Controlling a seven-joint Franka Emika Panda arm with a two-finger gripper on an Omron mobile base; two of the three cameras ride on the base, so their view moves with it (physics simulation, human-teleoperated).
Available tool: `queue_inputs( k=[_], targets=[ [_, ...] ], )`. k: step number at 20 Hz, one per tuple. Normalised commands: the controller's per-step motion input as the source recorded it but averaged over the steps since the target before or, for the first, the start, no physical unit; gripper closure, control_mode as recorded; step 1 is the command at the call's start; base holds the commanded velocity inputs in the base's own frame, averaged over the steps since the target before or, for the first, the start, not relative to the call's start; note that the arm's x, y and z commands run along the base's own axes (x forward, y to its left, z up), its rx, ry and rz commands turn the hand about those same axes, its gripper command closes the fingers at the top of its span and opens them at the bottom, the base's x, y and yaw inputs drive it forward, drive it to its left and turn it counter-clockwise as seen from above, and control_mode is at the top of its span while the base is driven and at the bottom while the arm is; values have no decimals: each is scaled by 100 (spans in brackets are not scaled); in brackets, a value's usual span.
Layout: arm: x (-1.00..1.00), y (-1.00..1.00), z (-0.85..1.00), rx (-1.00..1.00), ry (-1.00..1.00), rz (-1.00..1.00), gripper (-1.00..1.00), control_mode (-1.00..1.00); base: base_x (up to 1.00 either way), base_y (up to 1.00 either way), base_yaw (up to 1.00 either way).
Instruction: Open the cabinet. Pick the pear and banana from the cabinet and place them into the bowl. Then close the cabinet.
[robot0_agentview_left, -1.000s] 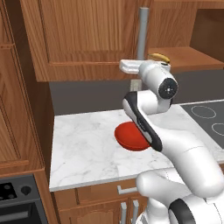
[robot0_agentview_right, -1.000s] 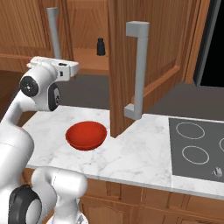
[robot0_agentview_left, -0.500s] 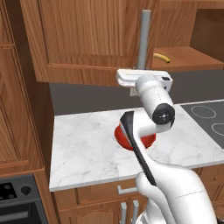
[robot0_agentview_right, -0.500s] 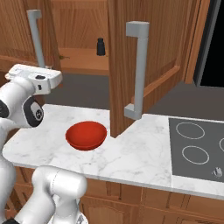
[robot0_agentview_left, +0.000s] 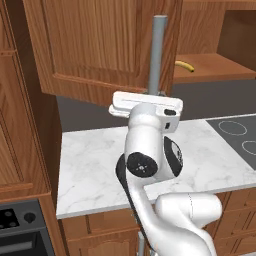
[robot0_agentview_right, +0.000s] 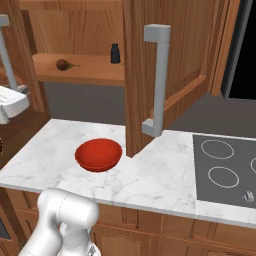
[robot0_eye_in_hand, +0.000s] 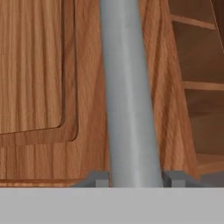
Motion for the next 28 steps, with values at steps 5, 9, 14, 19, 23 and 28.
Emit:
queue_inputs(
  k=[5, 9, 14, 19, 23, 28],
  targets=[
    [-96, 77, 3, -6, 0, -23, 100, -100, 0, 0, 0],
    [-95, 79, 4, -7, 0, -23, 100, -100, 0, 0, 0],
    [-22, 36, -9, -8, 1, -7, -100, -100, 0, 0, 0],
    [-3, 0, 0, 0, 0, 0, -100, -100, 0, 0, 0],
    [-38, 6, 0, 0, 0, 0, -100, -100, 0, 0, 0],
    [-75, 9, 0, 0, 0, 0, -100, -100, 0, 0, 0]
  ],
)
